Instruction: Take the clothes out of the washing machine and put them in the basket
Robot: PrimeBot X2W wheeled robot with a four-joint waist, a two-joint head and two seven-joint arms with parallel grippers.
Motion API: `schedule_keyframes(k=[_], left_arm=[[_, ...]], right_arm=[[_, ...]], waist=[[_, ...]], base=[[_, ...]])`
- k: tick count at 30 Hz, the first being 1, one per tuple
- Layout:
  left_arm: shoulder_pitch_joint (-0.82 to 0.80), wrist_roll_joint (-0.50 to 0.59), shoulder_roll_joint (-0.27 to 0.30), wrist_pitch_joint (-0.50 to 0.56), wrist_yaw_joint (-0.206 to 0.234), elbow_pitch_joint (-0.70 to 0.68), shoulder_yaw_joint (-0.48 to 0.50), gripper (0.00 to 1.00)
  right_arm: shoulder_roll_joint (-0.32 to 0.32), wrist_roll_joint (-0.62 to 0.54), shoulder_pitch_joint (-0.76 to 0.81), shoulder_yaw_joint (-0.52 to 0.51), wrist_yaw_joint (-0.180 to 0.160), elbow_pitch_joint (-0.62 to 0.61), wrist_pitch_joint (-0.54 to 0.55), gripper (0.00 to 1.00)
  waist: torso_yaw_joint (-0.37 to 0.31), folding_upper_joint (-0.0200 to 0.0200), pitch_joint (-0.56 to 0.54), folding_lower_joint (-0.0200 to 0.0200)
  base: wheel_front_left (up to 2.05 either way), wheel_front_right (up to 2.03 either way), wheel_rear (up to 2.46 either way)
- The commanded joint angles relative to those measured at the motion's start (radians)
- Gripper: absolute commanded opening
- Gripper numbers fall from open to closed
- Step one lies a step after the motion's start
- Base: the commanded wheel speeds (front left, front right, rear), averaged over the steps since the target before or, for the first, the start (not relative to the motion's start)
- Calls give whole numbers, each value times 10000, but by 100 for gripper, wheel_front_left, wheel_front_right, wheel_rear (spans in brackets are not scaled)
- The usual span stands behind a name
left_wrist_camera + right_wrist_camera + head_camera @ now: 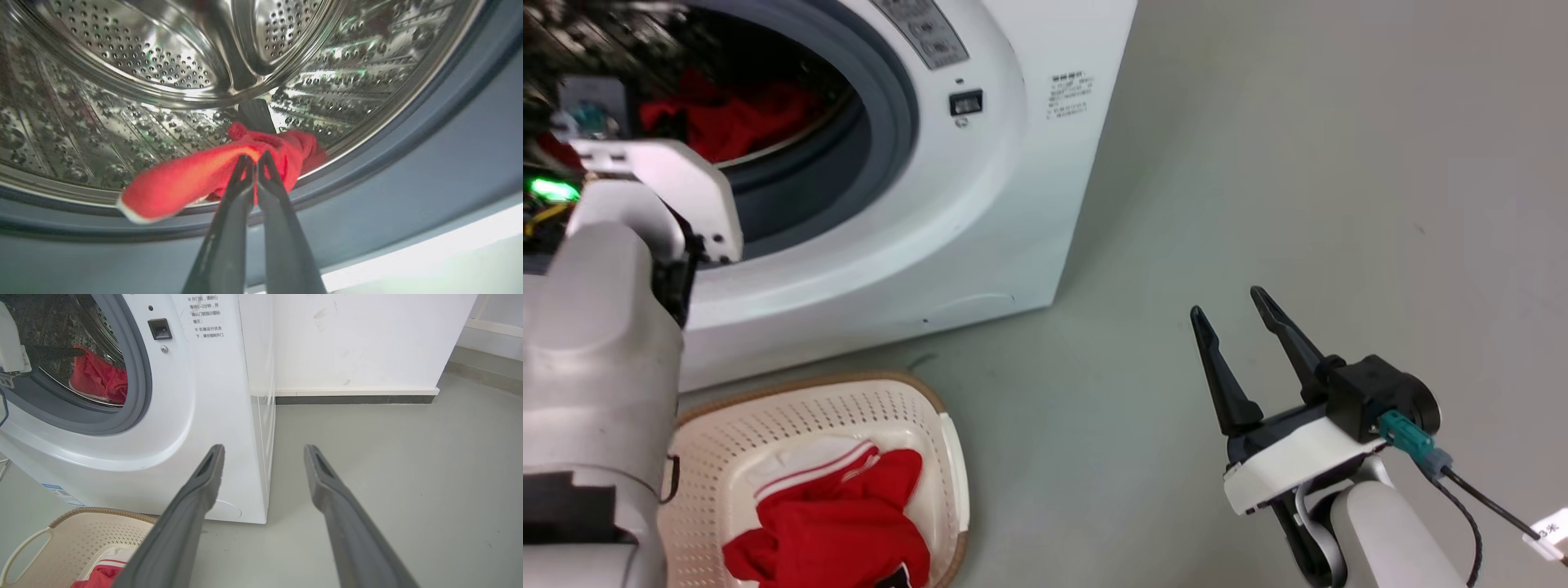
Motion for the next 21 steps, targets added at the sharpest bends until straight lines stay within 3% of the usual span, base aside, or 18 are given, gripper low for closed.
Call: schedule_keyframes(k=[1, 5, 11, 21], left_arm=[[222, 33, -92, -319, 31, -53, -58, 0], [737, 31, -391, -1502, 86, -163, -177, 0], [1467, -179, -854, -1999, 106, -856, -114, 0], [2732, -310, -1336, -2030, 6, -4182, 115, 0]], right_arm=[[4, -35, 145, -43, -7, 50, -21, 100], [6, -164, 404, -174, -7, 79, 85, 100], [4, -268, 845, -396, -7, -60, 324, 100], [6, -434, 1533, -857, -7, -419, 625, 100]], waist=[[282, 0, -559, 0], [554, 0, -1175, 0], [997, 0, -1942, 0], [1879, 0, -2841, 0]], base=[[0, 0, 0], [0, 0, 0], [0, 0, 0], [0, 0, 0]])
